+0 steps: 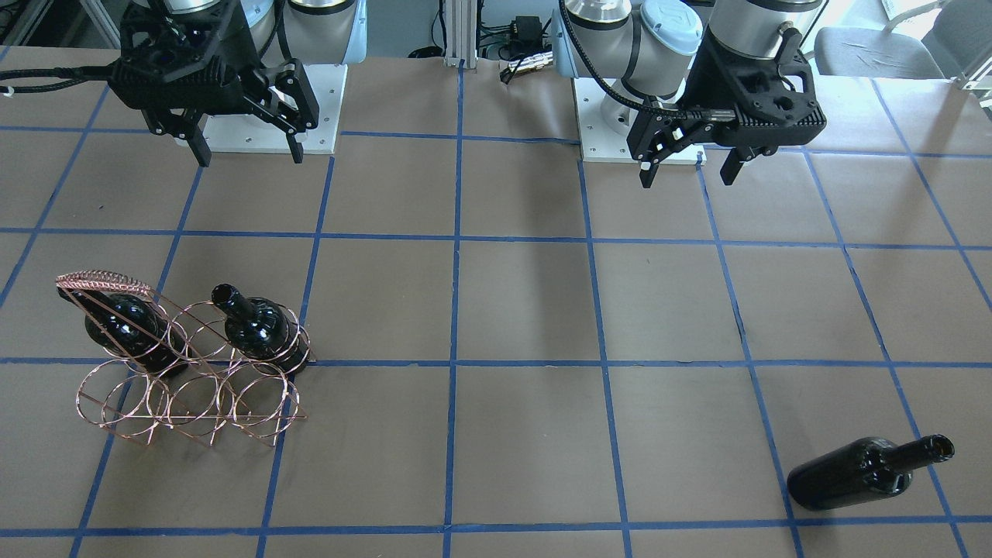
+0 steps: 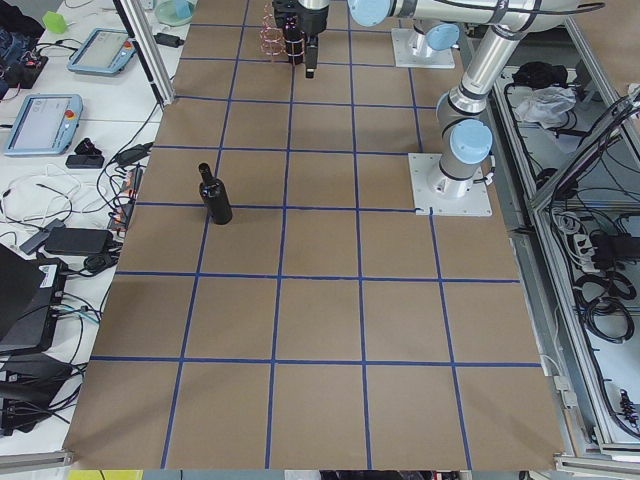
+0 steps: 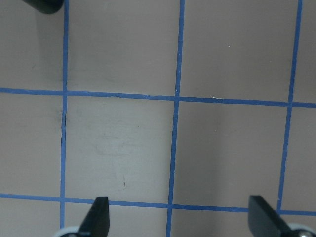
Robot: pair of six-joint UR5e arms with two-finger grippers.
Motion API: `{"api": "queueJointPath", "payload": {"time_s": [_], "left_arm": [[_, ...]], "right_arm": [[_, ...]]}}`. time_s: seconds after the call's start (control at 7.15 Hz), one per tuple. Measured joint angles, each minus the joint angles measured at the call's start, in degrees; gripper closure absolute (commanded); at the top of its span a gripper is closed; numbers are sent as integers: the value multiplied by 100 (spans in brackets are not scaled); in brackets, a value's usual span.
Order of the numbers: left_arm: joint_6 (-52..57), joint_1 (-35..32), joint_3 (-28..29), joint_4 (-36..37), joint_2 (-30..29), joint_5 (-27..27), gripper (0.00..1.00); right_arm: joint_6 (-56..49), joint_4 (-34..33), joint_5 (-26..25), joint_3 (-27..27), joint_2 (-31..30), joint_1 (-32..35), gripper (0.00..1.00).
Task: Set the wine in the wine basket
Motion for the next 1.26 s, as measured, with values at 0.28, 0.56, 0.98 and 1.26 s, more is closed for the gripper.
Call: {"api": "queueJointPath", "payload": {"time_s": [0.28, 0.56, 0.98, 1.26], "left_arm": [[-1, 30, 2, -40, 8, 6, 0], [91, 442, 54, 51, -103, -52, 0], [1442, 1639, 543, 321, -604, -137, 0], [2242, 2102, 1238, 453, -1284, -189, 0]], "right_arm": [[14, -34, 0, 8, -6, -3, 0], [126, -6, -2, 9, -19, -2, 0], [279, 5, -139, 5, -49, 1, 0], [270, 30, -223, 7, -57, 2, 0]]}}
